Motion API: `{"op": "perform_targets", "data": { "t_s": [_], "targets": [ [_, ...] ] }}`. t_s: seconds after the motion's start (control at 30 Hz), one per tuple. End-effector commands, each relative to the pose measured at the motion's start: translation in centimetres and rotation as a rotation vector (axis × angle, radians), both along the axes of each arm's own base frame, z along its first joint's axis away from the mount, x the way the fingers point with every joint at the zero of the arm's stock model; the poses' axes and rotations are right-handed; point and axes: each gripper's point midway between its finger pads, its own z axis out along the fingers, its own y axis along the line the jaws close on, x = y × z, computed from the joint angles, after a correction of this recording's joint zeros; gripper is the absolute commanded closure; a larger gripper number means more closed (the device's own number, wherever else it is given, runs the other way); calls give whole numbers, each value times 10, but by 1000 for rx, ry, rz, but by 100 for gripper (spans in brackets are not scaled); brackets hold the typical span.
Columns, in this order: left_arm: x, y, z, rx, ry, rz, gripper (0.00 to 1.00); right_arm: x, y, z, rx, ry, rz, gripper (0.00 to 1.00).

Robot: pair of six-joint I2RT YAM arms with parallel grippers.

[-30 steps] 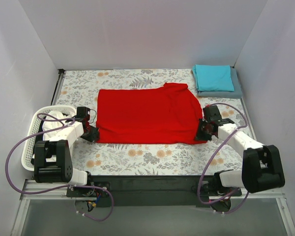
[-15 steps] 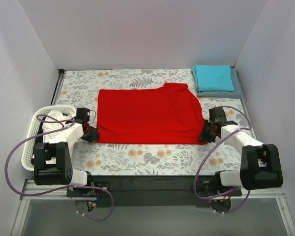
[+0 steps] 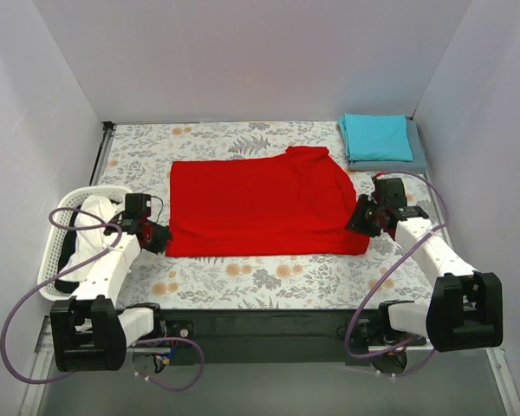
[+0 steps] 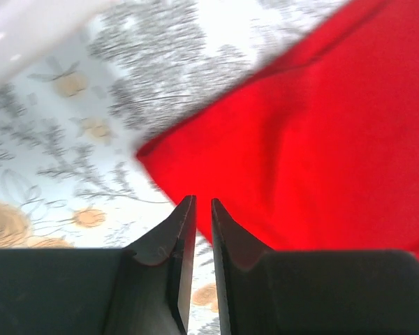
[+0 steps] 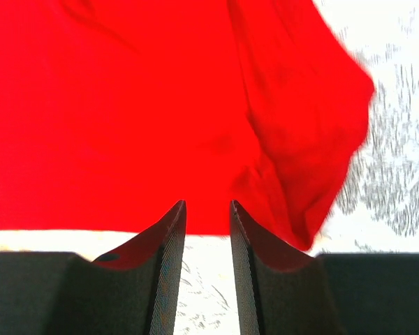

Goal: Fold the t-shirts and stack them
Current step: Fold the tshirt

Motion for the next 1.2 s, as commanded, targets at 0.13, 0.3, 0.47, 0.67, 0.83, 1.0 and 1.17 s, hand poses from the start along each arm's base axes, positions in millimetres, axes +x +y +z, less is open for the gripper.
{"op": "perform_targets", "data": {
  "t_s": [0.13, 0.3, 0.47, 0.67, 0.83, 1.0, 1.17],
  "targets": [
    [66, -52, 9, -110, -94, -199, 87, 51, 20, 20, 21, -63, 51, 62],
    [78, -73, -26, -96, -24, -233, 87, 60, 27, -5, 14, -33, 39, 53],
    [46, -60, -55, -62, 73, -140, 89, 37, 25, -46, -5, 72, 23, 53],
    [-10, -44, -71, -39, 159, -46, 89, -15, 21, -72, 20, 151, 18, 44],
    [-30, -41, -63, -43, 152, -45, 88, -49, 24, -71, 80, 158, 18, 41],
    [-45, -39, -55, -37, 161, -60, 88, -89, 22, -72, 110, 198, 6, 39],
    [-57, -41, -48, -51, 159, -103, 88, -108, 24, -61, 163, 159, -10, 39]
  ]
}}
